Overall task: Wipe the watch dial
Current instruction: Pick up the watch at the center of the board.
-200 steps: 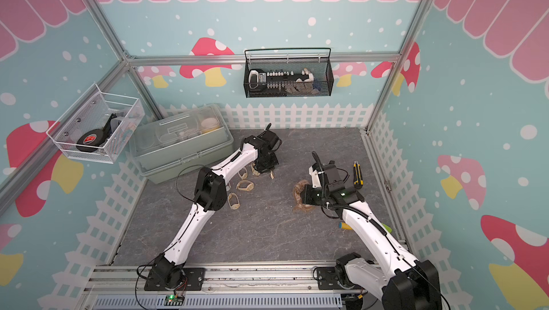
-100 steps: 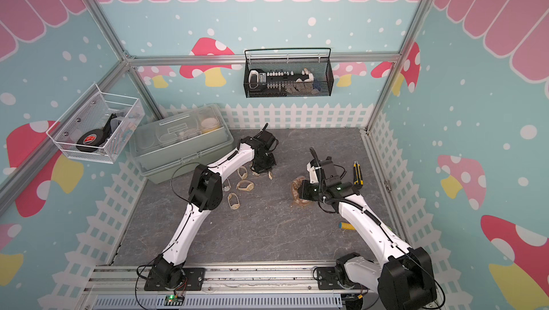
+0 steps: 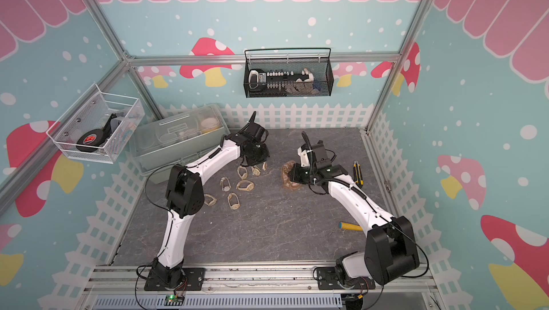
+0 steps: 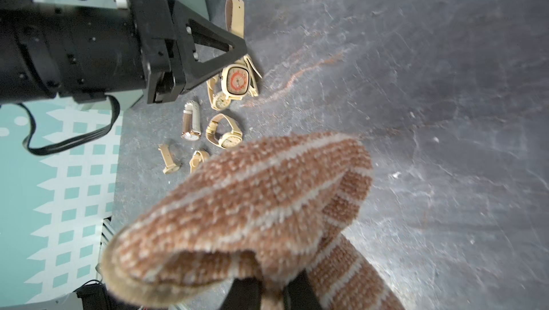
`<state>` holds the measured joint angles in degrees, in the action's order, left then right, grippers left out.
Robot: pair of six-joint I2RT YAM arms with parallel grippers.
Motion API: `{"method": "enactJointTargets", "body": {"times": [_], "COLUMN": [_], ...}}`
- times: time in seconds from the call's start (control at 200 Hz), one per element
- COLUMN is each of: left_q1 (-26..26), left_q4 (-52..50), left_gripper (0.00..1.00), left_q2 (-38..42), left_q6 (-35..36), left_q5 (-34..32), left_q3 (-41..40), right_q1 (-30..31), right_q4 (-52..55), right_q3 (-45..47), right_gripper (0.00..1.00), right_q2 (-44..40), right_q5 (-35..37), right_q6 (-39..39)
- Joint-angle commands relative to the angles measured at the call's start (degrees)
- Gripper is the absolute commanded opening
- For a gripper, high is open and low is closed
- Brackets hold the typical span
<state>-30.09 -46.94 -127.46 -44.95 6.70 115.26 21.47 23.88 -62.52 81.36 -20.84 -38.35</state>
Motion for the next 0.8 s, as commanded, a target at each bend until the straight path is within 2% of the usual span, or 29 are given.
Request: {"method": "enactJointTargets", "body": {"times": [0.0, 0.435, 0.795], "left_q1": [0.9, 3.5, 3.8], "left_q4": [5.9, 27.3, 38.7], "left_gripper": [0.00, 0.00, 0.00], "left_q2": [5.0, 19.3, 26.3], "left_q6": [0.5, -1.8, -3.3], "left_q5": [1.2, 9.7, 13.3], "left_q3": [-3.1, -22.8, -33.3], "right_q1": [1.5, 6.3, 7.4], "right_q4": [-2.5, -6.3, -6.8], "right_q3": [-4.4, -15.4, -21.7], "right_gripper": [0.00, 0.00, 0.00], "right_q2": [3.0, 12.8, 19.0], "right_q5": [-1.9, -5.0, -5.8], "right_q6": [-1.6, -3.6, -3.9]}}
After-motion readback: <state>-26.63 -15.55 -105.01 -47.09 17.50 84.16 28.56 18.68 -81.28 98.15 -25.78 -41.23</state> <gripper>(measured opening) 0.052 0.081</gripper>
